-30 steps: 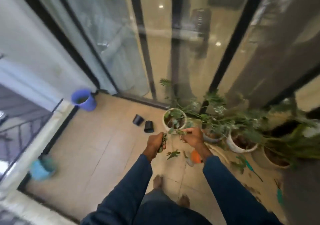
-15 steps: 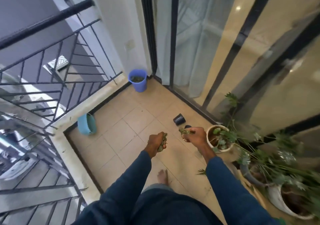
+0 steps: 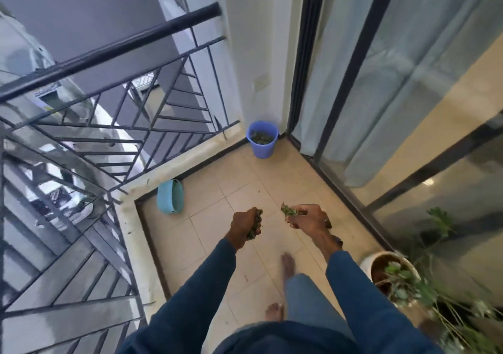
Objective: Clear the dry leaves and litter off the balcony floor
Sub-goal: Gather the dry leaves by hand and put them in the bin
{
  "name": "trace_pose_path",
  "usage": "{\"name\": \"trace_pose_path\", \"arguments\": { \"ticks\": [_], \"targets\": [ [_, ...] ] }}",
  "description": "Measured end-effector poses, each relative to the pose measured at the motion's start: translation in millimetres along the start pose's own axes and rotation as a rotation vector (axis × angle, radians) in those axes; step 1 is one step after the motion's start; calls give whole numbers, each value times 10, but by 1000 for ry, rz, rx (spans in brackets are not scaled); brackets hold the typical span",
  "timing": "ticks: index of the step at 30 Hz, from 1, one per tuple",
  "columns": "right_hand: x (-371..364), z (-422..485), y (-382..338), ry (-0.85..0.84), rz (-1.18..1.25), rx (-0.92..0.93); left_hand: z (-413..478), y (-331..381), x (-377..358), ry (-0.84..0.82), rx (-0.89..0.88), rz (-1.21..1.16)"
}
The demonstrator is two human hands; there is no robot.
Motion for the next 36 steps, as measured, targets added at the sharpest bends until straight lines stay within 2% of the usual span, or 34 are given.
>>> {"name": "trace_pose_path", "arguments": {
  "ticks": [8,13,19,24,28,33,36],
  "targets": [
    [-288,1152,-1158,-72,26,12,1366,822,77,74,30,-26],
    [-285,1816,-1766,-49,22,11,2042,1317,26,70,69,-3],
    [-356,2806,-2295,-69,48,-4,3091,1812,-30,93,73,-37],
    [-516,3629,-2676,-22,75,-32,4157,1900,-226,96,108,-57],
    [-744,4361,-2850,6,134,-87,5068,1810,-474,107,136,-160],
    [-1044,5381,-2789,40,177,-145,6165,1551,-737,69,184,-162],
    [-1220,6001,-2710,55,241,-160,6818,1367,-868,70,151,-113]
  ]
}}
Point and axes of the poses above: each hand's wrist, its own z-axis towards the middle knuckle, its own x-axis out of the back of the hand, y = z × x, the point moved 3 cm from there along z, towards the middle knuckle, and after that the axes turned 15 degrees about -x, right-handed, at the moved point
